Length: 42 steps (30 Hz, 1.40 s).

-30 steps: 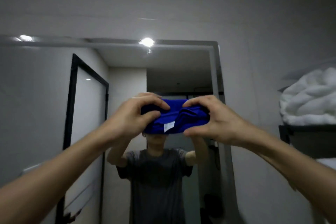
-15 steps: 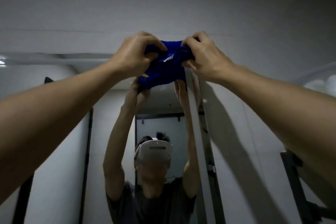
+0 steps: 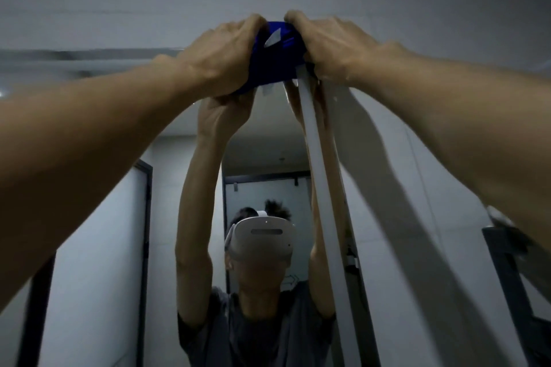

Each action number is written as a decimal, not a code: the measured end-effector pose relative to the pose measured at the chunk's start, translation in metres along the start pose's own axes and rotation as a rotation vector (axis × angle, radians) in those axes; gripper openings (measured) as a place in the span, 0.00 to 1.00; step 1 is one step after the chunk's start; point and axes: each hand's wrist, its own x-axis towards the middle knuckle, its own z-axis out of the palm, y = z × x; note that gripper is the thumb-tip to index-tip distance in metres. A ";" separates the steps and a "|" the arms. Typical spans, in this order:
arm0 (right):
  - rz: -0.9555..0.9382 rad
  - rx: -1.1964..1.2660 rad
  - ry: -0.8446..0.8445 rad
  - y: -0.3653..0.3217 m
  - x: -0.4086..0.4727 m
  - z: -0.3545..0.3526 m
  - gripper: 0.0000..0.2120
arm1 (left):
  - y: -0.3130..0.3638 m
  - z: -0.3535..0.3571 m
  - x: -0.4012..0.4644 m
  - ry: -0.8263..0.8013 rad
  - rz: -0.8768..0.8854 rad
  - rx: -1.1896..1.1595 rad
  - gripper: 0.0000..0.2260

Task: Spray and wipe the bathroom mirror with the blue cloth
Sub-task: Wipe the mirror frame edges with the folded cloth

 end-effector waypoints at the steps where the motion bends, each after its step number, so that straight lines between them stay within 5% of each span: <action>1: -0.020 0.002 -0.020 0.001 0.000 0.000 0.25 | -0.002 0.000 0.000 -0.010 -0.003 -0.020 0.20; 5: -0.050 -0.043 -0.015 0.001 0.006 -0.003 0.23 | -0.004 -0.001 0.003 -0.092 -0.003 -0.003 0.30; 30: -0.147 0.015 0.158 -0.026 -0.172 0.057 0.21 | 0.079 0.049 -0.149 0.097 0.138 -0.018 0.28; 42: -0.101 0.093 -0.028 -0.070 -0.324 0.066 0.22 | 0.157 0.065 -0.282 -0.041 0.122 -0.098 0.26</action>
